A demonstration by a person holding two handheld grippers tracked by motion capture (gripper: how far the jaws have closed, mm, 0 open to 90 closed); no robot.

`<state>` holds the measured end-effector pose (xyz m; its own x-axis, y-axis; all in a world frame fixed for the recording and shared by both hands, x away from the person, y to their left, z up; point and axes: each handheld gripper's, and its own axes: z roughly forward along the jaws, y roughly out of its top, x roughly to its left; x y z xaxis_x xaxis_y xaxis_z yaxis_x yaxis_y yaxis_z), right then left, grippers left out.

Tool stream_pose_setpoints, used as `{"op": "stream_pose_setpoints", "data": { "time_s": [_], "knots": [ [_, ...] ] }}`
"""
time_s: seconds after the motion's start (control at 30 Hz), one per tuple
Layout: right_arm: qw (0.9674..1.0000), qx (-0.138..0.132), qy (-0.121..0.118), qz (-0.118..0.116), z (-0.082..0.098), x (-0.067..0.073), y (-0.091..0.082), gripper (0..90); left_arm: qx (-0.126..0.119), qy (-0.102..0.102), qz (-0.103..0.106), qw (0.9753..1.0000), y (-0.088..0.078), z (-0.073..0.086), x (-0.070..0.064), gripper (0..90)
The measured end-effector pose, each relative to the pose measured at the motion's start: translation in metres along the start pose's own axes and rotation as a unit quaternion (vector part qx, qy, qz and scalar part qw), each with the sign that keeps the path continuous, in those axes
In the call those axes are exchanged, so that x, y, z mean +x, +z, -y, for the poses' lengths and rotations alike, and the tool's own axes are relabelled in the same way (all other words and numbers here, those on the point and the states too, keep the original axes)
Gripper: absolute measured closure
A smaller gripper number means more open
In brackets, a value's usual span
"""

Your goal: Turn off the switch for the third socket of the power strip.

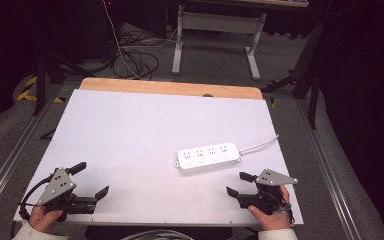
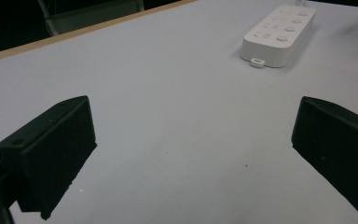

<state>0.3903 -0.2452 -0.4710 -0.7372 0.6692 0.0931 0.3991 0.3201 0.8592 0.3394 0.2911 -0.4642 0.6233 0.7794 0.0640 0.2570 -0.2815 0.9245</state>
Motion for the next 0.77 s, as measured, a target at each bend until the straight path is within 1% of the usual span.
{"op": "stream_pose_setpoints", "data": {
  "time_s": [0.2,0.3,0.33,0.4,0.47,0.5,0.6,0.67,0.7,0.77],
  "knots": [
    [0.9999,-0.002,-0.009,0.007,-0.0021,0.0019,0.0006,25.1,0.004,0.002,0.000,1.0000,0.0002,0.0005,0.0006,0.1],
    [0.9998,-0.002,-0.012,0.013,-0.0021,0.0021,0.0006,25.1,0.006,-0.003,-0.005,1.0000,0.0000,0.0008,0.0009,0.1],
    [0.9998,-0.003,-0.012,0.015,-0.0023,0.0021,0.0006,25.1,0.008,-0.009,-0.006,0.9999,0.0004,0.0011,0.0009,0.1],
    [0.9997,-0.005,-0.011,0.021,-0.0028,0.0024,0.0005,25.0,0.018,-0.012,-0.004,0.9998,0.0001,0.0010,0.0024,0.2],
    [0.9996,-0.006,-0.012,0.024,-0.0028,0.0027,0.0006,24.3,0.017,-0.019,-0.004,0.9997,0.0004,0.0007,0.0028,0.2],
    [0.9996,-0.005,-0.012,0.025,-0.0027,0.0029,0.0004,24.2,0.019,-0.014,-0.006,0.9997,0.0006,0.0005,0.0033,0.2],
    [0.9997,-0.004,-0.008,0.024,-0.0020,0.0023,-0.0002,24.1,0.018,-0.012,-0.006,0.9997,0.0012,0.0007,0.0018,0.2],
    [0.9997,0.000,-0.003,0.023,-0.0021,0.0013,0.0005,23.6,0.018,0.001,-0.008,0.9998,0.0008,0.0008,0.0018,0.2],
    [0.9997,0.000,-0.005,0.022,-0.0023,0.0011,0.0010,23.6,0.016,0.001,-0.010,0.9998,0.0008,0.0010,0.0009,0.1],
    [0.9997,-0.001,-0.005,0.024,-0.0032,0.0016,0.0010,23.5,0.013,0.008,-0.013,0.9998,0.0008,0.0014,0.0003,0.1]
  ]
}}
